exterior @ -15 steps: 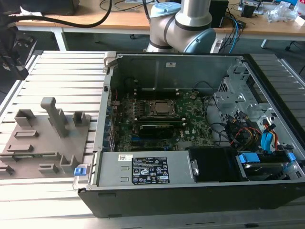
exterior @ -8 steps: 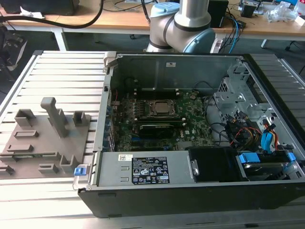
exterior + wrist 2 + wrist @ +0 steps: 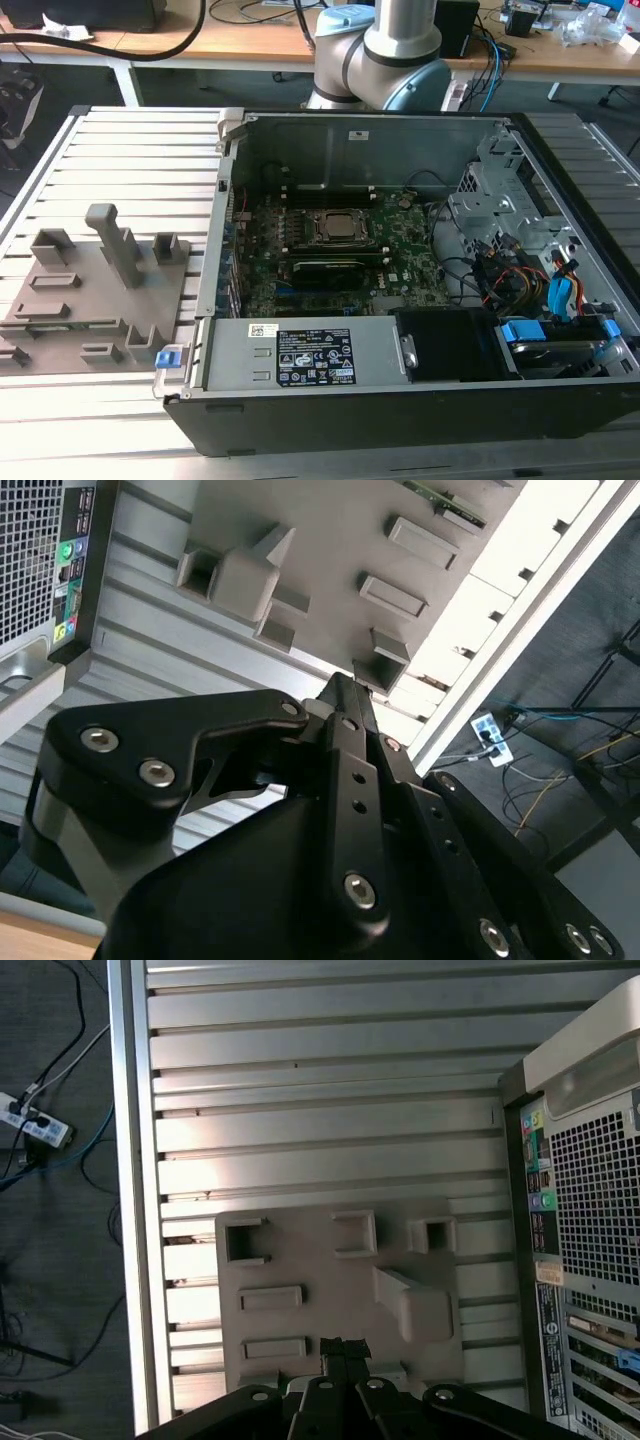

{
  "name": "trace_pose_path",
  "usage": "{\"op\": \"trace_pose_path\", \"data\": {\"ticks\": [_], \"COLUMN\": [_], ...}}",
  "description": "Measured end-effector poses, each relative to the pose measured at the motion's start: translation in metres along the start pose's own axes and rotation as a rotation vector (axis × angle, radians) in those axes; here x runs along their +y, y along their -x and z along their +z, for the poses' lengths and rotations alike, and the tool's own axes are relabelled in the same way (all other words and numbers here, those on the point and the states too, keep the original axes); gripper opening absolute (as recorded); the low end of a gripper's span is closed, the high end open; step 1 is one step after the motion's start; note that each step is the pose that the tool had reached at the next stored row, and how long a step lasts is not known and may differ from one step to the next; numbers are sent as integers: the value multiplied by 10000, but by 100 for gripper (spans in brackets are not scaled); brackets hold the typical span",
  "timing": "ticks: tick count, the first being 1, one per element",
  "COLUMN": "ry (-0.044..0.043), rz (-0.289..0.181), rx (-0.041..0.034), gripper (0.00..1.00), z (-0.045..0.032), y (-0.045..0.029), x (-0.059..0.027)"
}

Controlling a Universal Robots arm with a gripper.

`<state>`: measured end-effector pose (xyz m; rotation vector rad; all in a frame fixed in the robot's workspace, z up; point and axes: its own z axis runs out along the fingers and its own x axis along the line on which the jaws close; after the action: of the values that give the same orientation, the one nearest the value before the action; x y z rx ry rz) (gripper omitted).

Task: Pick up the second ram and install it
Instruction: 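Reach for the second ram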

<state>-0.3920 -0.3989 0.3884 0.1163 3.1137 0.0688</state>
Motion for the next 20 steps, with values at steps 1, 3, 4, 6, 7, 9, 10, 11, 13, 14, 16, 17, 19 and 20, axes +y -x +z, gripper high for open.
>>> {"op": "trace_pose_path", "data": {"ticks": [1,3,4,6,7,9,10,11,13,14,16,17,19,20], "ry": [0,0,0,0,0,0,0,1,0,0,1,1,0,0], "rz": [1,2,2,3,1,2,3,2,2,2,2,2,1,2], "rx": [-1,-1,-1,0,0,-1,-1,-1,0,-1,0,-1,-1,-1], "gripper": [11,11,11,11,11,11,11,11,11,11,11,11,11,11], "z": [1,0,0,1,2,3,4,6,7,8,10,11,13,15], "y": [-1,-2,-2,-5,-10,-35,-45,-51,-63,-67,-82,-83,-78,-75], "x": [0,0,0,-5,-20,-70,-83,-90,-106,-112,-167,-209,-282,-327]}}
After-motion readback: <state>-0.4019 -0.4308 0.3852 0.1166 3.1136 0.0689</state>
